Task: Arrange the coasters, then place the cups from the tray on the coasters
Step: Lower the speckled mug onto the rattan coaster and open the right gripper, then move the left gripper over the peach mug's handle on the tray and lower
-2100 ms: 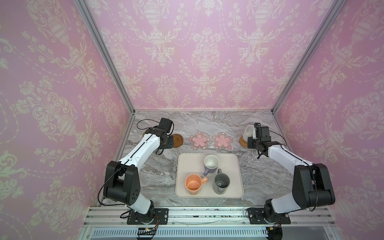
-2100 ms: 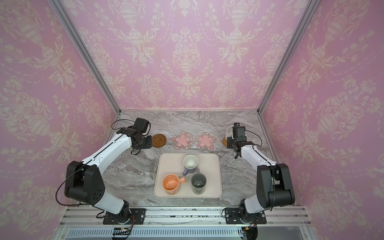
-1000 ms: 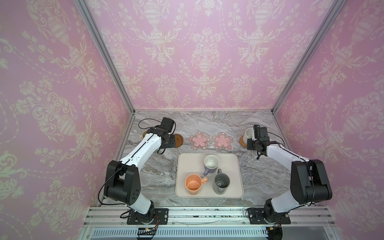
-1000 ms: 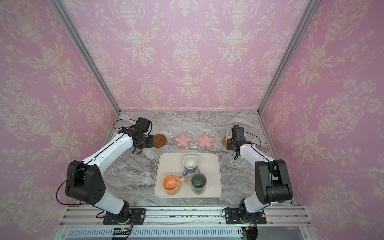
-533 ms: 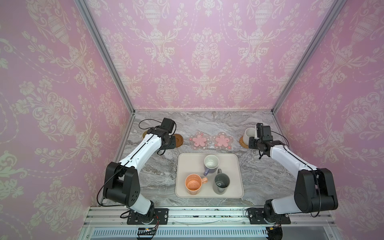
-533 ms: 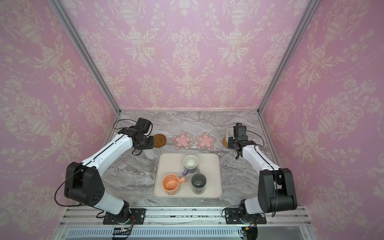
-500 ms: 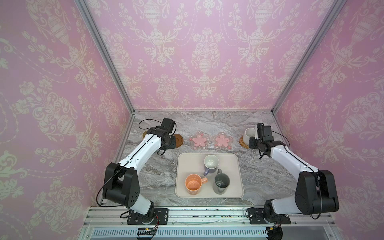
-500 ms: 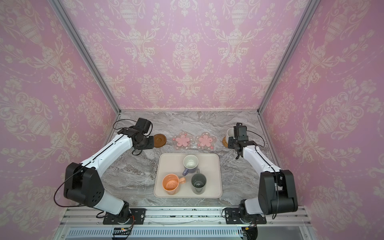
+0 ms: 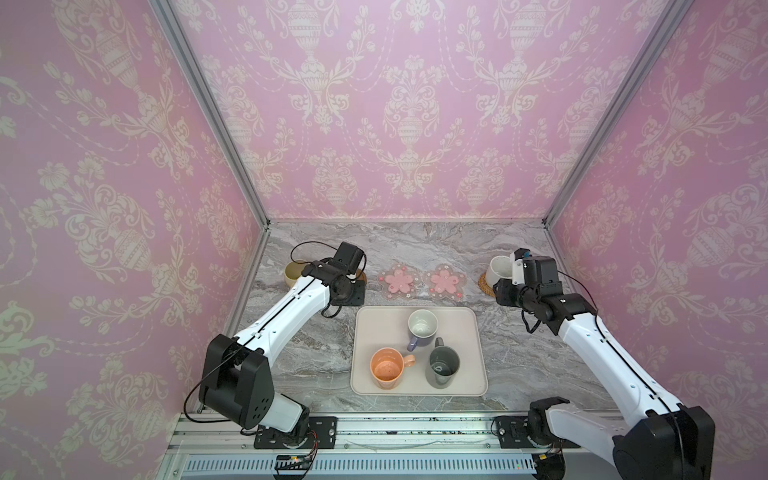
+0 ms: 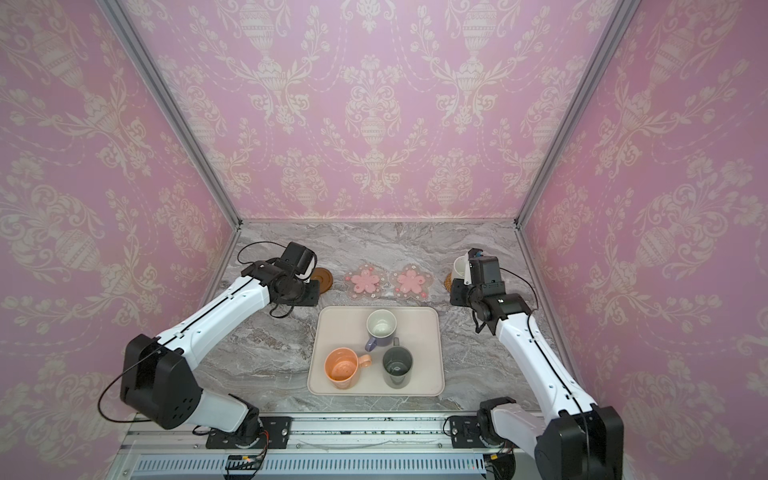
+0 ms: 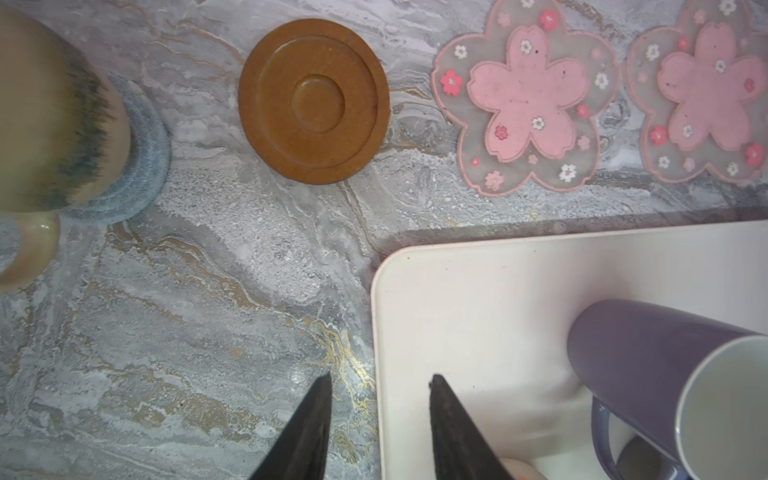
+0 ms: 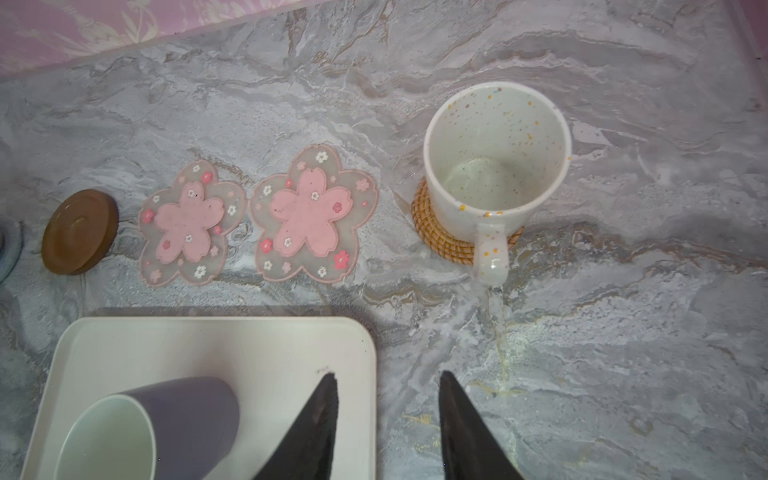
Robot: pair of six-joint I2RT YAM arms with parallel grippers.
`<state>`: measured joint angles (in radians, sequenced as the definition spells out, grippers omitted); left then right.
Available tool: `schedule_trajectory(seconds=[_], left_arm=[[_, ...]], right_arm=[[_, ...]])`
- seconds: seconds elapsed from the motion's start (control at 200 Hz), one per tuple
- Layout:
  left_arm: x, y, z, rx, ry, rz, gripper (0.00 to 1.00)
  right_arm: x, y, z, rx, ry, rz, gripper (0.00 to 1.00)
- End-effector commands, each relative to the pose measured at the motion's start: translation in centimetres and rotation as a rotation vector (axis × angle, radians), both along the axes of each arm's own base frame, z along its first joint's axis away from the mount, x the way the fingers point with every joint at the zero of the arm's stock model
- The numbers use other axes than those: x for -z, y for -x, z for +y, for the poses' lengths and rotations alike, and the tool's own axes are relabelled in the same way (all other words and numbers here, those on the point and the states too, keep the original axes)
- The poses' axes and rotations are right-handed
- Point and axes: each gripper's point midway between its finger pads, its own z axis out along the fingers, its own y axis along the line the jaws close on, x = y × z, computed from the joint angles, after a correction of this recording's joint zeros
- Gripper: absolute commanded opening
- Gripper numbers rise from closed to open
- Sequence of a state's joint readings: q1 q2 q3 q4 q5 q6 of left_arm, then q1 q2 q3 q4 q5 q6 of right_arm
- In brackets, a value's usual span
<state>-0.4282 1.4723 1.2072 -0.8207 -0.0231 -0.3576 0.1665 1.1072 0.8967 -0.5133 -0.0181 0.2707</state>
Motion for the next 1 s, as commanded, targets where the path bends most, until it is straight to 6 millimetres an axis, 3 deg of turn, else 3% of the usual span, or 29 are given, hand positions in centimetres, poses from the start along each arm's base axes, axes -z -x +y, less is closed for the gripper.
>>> schedule_trajectory(seconds=[0.0,0.18,0.325,0.691,0.856,0.996], left_arm=[[-0.9,1.7,-1.7,0.122,0.020,0.007,0.42],[-2.6,4.7,-6.5,0.358,0.129,0.014,0.42],[-3.1,7.8,-9.4,0.545,0.118,0.033,0.42],[-0.9,13.1,-14.5,0.827,0.002,0.146,0.42],[0.7,13.9,-16.5,0.903,-0.034,0.183,0.42],[1.7,14.1,-16.8,0.923,-0.081,0.215,0.42]], right_arm=[[0.8,2.6,1.4,-0.057,-0.024,0.085,0.44],[0.4,3.3,2.7,-0.086,-0.049,0.084,0.45],[0.0,3.2,3.4,-0.089,-0.083,0.078,0.45],[1.0,3.8,3.5,-0.082,-0.070,0.119,0.46],[1.3,3.9,3.1,-0.071,-0.051,0.131,0.46],[1.6,3.9,3.1,-0.073,-0.044,0.141,0.47]])
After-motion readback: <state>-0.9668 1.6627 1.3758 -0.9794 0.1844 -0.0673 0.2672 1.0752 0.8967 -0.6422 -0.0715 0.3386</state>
